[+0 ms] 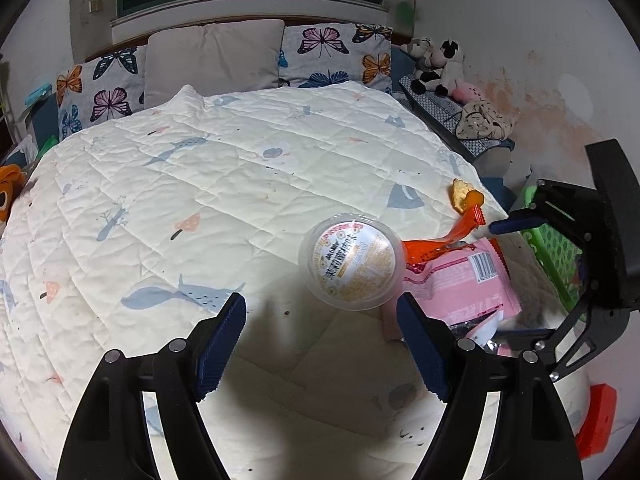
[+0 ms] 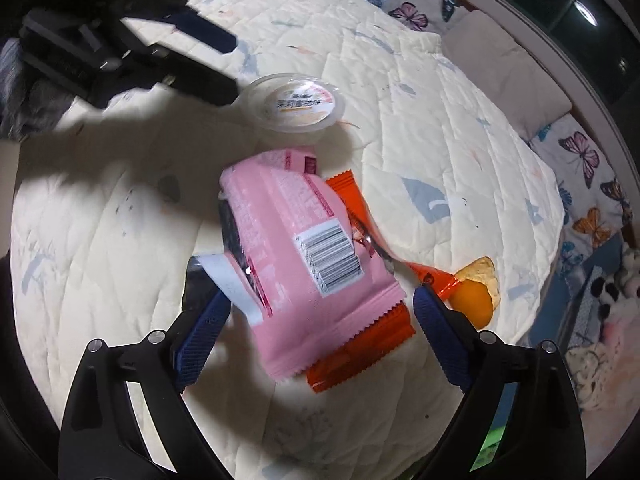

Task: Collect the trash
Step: 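Grasp the pink snack wrapper with the right tool while the left tool grasps another clear tub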

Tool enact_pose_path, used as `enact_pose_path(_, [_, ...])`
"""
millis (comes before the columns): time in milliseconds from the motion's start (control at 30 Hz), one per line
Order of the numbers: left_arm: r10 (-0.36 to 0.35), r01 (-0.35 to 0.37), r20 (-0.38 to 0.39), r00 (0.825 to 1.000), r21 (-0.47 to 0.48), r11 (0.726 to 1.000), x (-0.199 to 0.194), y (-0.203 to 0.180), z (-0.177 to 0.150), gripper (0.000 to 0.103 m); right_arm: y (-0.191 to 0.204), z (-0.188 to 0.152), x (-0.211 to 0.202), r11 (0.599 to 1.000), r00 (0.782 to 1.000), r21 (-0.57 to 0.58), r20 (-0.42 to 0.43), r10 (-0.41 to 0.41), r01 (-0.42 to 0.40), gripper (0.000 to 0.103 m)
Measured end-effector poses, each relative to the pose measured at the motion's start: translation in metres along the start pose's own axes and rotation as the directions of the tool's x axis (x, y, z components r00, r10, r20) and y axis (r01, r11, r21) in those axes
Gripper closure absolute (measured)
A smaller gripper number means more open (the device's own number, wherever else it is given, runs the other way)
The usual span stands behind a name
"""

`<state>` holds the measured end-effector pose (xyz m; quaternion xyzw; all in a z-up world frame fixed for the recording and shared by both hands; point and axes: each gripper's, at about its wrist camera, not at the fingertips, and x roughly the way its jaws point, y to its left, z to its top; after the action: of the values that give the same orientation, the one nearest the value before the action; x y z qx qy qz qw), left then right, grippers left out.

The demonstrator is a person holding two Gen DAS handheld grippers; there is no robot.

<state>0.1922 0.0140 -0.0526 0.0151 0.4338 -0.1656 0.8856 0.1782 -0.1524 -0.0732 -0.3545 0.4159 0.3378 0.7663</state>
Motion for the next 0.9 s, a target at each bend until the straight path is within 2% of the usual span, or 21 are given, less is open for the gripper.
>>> enact_pose_path(200, [0.002, -0.003, -0.006, 1.0, -0.022, 1.0, 0.003, 0.009, -0.003, 0.028, 0.001, 0.009, 0.003, 0.999, 1.0, -0.049, 0.004, 0.0, 0.0, 0.011])
enact_pose_path(400, [0.003, -0.003, -0.01, 1.0, -0.022, 1.0, 0.002, 0.013, -0.006, 0.028, 0.014, 0.028, 0.018, 0.992, 0.999, -0.119, -0.002, 0.046, -0.046, 0.009])
enact_pose_path(533, [0.006, -0.006, -0.019, 1.0, -0.028, 1.0, 0.004, 0.017, -0.007, 0.028, 0.012, 0.034, 0.027, 0.994, 0.997, -0.071, 0.002, 0.081, -0.081, 0.013])
enact_pose_path(667, [-0.011, 0.01, -0.023, 1.0, -0.037, 0.999, 0.006, 0.018, -0.005, 0.028, 0.007, 0.03, 0.024, 0.993, 0.993, 0.014, 0.008, 0.12, -0.12, 0.034])
enact_pose_path(900, [-0.041, 0.041, -0.02, 0.999, -0.004, 0.999, 0.017, 0.001, 0.007, 0.022, 0.003, 0.012, -0.004, 0.982, 0.991, 0.144, 0.078, 0.113, -0.123, 0.037])
